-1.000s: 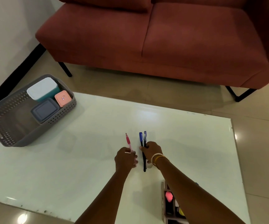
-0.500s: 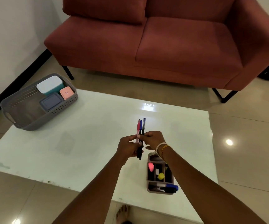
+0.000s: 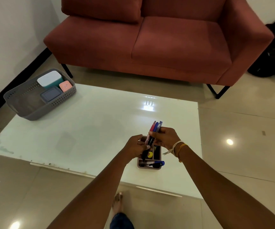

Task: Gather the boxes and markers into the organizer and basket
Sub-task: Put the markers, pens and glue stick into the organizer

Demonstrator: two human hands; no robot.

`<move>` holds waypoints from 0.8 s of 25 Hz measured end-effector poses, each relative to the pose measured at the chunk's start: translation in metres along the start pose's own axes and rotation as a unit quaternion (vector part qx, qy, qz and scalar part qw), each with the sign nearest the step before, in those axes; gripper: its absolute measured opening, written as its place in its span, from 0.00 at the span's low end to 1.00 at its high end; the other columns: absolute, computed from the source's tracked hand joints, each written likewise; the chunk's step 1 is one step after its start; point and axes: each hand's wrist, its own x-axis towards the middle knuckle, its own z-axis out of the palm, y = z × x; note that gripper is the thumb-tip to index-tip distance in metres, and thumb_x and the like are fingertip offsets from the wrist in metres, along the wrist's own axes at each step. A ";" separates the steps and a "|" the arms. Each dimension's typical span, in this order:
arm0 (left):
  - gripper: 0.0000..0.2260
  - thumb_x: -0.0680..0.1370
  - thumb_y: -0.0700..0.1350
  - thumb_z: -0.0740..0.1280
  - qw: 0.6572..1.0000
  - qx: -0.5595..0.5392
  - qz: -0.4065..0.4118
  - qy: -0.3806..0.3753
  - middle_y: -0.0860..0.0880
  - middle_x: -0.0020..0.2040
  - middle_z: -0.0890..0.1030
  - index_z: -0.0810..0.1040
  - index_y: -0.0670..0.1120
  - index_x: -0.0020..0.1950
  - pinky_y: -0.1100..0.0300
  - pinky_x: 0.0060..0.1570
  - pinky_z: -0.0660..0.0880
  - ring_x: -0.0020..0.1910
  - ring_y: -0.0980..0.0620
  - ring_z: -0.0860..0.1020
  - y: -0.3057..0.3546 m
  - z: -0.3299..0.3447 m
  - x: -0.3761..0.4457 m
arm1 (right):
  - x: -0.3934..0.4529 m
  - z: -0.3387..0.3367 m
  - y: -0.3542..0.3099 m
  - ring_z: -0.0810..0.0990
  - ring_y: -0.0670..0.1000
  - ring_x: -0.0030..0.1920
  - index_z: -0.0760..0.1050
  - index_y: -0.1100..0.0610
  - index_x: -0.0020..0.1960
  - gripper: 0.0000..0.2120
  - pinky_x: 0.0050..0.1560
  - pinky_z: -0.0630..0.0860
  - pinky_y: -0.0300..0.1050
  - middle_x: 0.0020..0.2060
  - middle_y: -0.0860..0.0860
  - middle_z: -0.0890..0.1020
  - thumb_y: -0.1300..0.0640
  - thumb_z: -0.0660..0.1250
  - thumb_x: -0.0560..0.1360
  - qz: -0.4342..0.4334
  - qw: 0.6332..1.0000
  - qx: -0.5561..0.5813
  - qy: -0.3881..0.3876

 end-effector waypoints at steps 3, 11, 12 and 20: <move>0.30 0.77 0.35 0.66 0.999 0.021 0.016 0.047 0.40 0.63 0.78 0.58 0.41 0.76 0.50 0.65 0.73 0.59 0.44 0.78 -0.006 0.012 0.006 | -0.004 -0.006 0.005 0.82 0.55 0.34 0.81 0.63 0.46 0.07 0.37 0.83 0.42 0.33 0.55 0.82 0.62 0.74 0.70 -0.059 0.996 -0.003 0.072; 0.20 0.78 0.39 0.63 0.980 0.140 0.003 0.144 0.44 0.68 0.74 0.68 0.44 0.71 0.59 0.61 0.69 0.67 0.45 0.72 -0.032 0.025 0.003 | -0.005 -0.022 0.032 0.84 0.56 0.36 0.79 0.59 0.37 0.13 0.49 0.81 0.53 0.32 0.54 0.84 0.49 0.73 0.68 -0.057 0.946 -0.120 0.297; 0.22 0.79 0.40 0.63 0.978 0.158 -0.013 0.138 0.44 0.70 0.71 0.66 0.44 0.72 0.57 0.64 0.67 0.69 0.45 0.70 -0.037 0.024 0.005 | -0.006 -0.019 0.034 0.84 0.56 0.36 0.79 0.59 0.38 0.13 0.49 0.81 0.53 0.34 0.54 0.84 0.48 0.73 0.68 -0.051 0.945 -0.119 0.300; 0.25 0.79 0.41 0.63 0.983 0.167 -0.055 0.048 0.42 0.71 0.70 0.60 0.44 0.75 0.56 0.64 0.69 0.68 0.44 0.71 -0.058 0.019 0.005 | -0.015 -0.002 0.045 0.74 0.40 0.28 0.73 0.62 0.48 0.10 0.28 0.68 0.28 0.36 0.50 0.77 0.57 0.69 0.74 -0.038 0.944 -0.101 0.311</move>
